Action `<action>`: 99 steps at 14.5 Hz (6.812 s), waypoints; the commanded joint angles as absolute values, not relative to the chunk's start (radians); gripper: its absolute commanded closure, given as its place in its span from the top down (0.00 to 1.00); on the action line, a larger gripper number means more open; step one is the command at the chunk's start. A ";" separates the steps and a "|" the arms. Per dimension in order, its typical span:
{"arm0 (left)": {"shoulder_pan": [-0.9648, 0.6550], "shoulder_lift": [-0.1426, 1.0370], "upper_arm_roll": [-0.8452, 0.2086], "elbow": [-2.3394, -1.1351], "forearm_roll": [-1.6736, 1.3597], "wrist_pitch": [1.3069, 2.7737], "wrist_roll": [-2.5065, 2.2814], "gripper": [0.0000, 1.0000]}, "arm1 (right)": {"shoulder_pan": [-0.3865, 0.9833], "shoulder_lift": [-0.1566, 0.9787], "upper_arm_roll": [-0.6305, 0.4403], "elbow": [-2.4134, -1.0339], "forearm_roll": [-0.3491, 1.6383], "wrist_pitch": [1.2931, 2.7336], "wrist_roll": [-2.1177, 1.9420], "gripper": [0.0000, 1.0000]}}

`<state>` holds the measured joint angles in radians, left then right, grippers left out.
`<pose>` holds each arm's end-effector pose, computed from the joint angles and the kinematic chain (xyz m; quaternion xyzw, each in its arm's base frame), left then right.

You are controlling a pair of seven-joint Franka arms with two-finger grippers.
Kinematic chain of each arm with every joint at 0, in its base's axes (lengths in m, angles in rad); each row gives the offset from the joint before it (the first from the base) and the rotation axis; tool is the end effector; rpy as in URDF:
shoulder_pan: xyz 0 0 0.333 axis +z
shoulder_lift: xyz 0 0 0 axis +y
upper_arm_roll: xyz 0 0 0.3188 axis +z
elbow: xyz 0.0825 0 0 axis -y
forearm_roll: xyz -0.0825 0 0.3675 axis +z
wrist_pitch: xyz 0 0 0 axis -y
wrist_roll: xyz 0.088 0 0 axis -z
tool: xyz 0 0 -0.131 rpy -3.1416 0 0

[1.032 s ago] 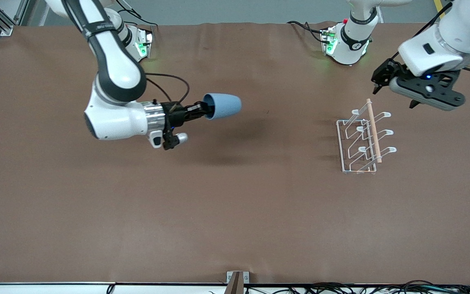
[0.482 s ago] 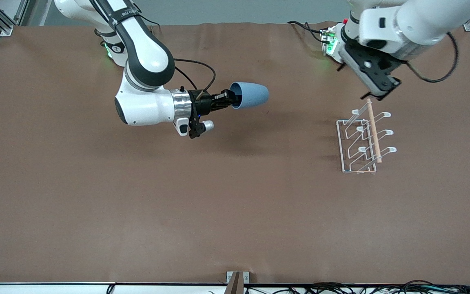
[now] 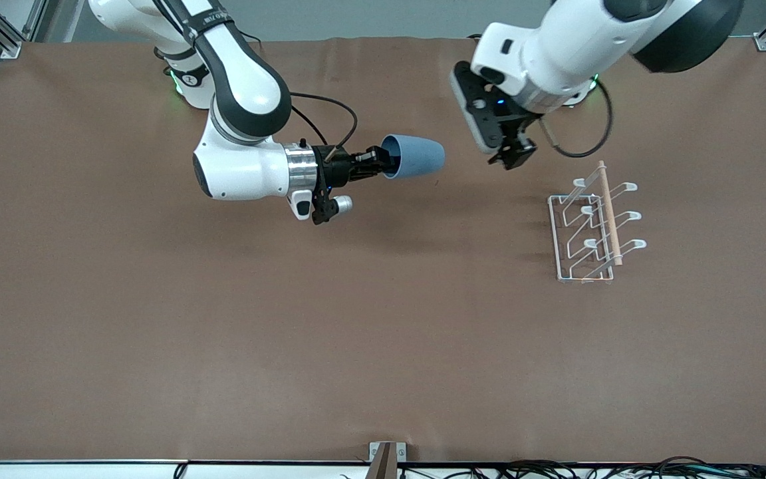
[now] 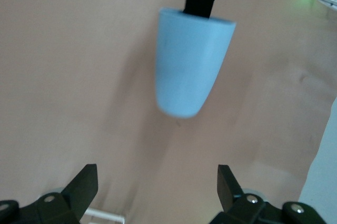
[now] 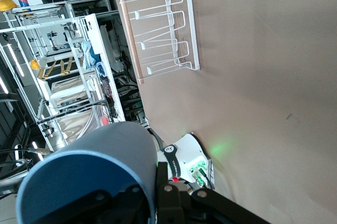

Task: Hang cup on cup holder
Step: 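Carry the cup toward the middle while the left gripper reaches it, then grasp the cup rim with the left gripper and open the right gripper, then move the cup over the rack while the right gripper withdraws, then lower the cup onto a rack hook and open the left gripper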

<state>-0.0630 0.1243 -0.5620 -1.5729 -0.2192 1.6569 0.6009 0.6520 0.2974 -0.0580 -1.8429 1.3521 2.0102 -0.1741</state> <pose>0.4607 -0.3448 0.5553 0.8165 -0.5596 -0.0124 0.1415 0.4767 0.4208 0.3961 -0.8394 -0.0138 0.1604 0.5191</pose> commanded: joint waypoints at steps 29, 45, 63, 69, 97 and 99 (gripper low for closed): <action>-0.161 0.262 -0.618 -1.649 -0.121 1.838 0.598 0.36 | 0.673 0.293 -0.063 -1.842 1.378 2.020 -0.179 0.66; -0.130 0.244 -0.609 -1.641 0.495 1.430 0.718 0.00 | 0.421 0.279 -0.081 -1.855 0.999 2.020 -0.169 1.00; -0.149 0.704 -0.598 -1.816 1.443 0.991 0.591 0.00 | -0.054 0.164 -0.087 -1.502 0.061 1.766 -0.154 1.00; -0.152 0.793 -0.563 -1.821 1.531 0.933 0.525 0.00 | -0.032 0.064 -0.061 -1.500 0.031 1.597 0.169 1.00; -0.095 0.421 -0.485 -1.603 0.952 1.326 -0.034 1.00 | -0.029 0.061 -0.066 -1.482 0.040 1.594 0.044 1.00; -0.095 0.323 -0.401 -1.605 0.789 1.452 -0.052 1.00 | -0.023 0.064 -0.063 -1.488 0.041 1.562 0.035 1.00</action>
<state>-0.1015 0.4323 -0.4676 -1.5755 0.9218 1.3491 -0.0290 -0.0264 0.0801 -0.0660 -1.4771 0.0516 1.5892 0.0465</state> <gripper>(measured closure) 0.000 0.000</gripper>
